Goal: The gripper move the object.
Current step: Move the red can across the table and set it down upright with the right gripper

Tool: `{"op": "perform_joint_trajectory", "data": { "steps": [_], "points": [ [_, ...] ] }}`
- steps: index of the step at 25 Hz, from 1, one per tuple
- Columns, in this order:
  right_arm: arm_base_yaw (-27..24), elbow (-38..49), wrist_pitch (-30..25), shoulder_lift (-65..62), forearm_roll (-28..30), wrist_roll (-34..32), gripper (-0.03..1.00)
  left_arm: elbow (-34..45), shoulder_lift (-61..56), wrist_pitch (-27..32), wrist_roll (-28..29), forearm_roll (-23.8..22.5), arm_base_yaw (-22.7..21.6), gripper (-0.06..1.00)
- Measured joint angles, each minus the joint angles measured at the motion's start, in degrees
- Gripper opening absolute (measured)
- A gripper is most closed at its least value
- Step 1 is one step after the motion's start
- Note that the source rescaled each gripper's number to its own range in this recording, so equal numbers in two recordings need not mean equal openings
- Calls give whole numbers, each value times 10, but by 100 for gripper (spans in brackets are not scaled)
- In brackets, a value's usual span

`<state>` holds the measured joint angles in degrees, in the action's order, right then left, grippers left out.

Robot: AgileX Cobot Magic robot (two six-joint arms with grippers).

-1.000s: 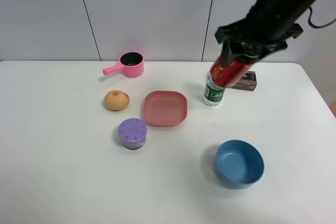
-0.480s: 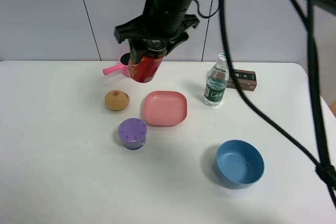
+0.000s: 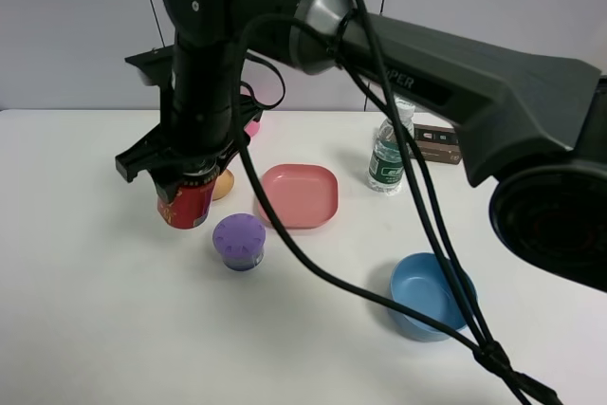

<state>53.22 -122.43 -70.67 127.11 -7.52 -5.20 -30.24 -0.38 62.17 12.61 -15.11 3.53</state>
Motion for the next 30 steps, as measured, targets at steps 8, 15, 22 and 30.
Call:
{"op": "perform_joint_trajectory", "data": {
  "steps": [8,15,22,30],
  "points": [
    [34,-1,42,29,1,11,78,0,0,0,0,0,0,100],
    [34,-1,55,60,5,11,78,0,0,0,0,0,0,100],
    [36,-1,57,86,4,18,78,0,0,0,0,0,0,100],
    [50,-1,58,115,0,32,78,0,0,0,0,0,0,100]
  ]
}}
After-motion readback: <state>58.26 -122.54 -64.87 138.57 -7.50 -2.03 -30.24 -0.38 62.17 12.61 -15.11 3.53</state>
